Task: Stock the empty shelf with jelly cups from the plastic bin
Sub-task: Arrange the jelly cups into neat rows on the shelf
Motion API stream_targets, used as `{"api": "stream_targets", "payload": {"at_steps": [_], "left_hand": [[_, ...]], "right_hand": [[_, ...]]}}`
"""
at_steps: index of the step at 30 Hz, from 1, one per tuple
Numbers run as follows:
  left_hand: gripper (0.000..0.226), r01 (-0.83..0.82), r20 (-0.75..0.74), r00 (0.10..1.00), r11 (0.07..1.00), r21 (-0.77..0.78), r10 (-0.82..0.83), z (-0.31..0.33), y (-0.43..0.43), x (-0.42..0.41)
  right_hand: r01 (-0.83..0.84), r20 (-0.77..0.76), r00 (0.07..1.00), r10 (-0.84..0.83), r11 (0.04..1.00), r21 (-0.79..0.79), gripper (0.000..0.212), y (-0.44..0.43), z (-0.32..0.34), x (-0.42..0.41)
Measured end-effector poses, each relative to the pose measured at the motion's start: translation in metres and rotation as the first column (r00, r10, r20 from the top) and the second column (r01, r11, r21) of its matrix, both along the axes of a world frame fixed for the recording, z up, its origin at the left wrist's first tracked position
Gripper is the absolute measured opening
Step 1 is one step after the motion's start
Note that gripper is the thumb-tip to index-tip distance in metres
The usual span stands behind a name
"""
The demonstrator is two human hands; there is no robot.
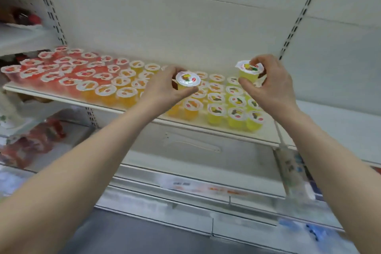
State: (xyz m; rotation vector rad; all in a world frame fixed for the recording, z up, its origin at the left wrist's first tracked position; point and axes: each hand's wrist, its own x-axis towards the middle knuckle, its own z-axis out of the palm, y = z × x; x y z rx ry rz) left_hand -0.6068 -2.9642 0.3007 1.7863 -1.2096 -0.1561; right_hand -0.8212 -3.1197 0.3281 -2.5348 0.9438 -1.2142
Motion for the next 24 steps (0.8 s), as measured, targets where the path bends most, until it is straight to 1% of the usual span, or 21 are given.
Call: {"api": "stream_targets", "payload": {"at_steps": [5, 7, 10, 15, 18, 21, 24], "left_hand": [[0.053, 0.034, -0.029, 0.999, 0.999, -0.023, -0.035, 0.008, -0.05, -0.046], [0.058, 0.05, -0.034, 0.998, 0.998, -0.026, -0.05, 0.008, -0.064, -0.063], [0.057, 0.073, -0.042, 0.996, 0.997, -0.014, -0.074, 0.005, -0.079, -0.081], [0.054, 0.053, -0.013, 0.999, 0.998, 0.027, -0.052, 0.002, -0.088, -0.1], [0.055, 0.047, -0.026, 0.999, 0.998, 0.043, -0.046, 0.001, -0.088, -0.103], [0.055, 0.04, -0.027, 0.999, 0.997, 0.06, -0.038, 0.0, -0.085, -0.102], [0.055, 0.028, 0.005, 1.0, 0.998, 0.056, -0.029, -0.003, -0.084, -0.1]], "right_hand": [[0.098, -0.023, 0.995, -0.096, 0.989, 0.109, 0.037, -0.042, -0.015, -0.071], [0.123, -0.077, 0.991, -0.111, 0.979, 0.161, 0.04, -0.052, -0.028, -0.092], [0.151, -0.181, 0.978, -0.107, 0.957, 0.249, 0.04, -0.063, -0.05, -0.11], [0.141, -0.251, 0.967, -0.051, 0.925, 0.353, 0.037, -0.076, -0.076, -0.116], [0.136, -0.285, 0.958, -0.025, 0.917, 0.374, 0.037, -0.083, -0.084, -0.113], [0.138, -0.275, 0.961, -0.027, 0.911, 0.39, 0.037, -0.089, -0.09, -0.109], [0.128, -0.257, 0.966, -0.028, 0.915, 0.383, 0.036, -0.093, -0.092, -0.105]]}}
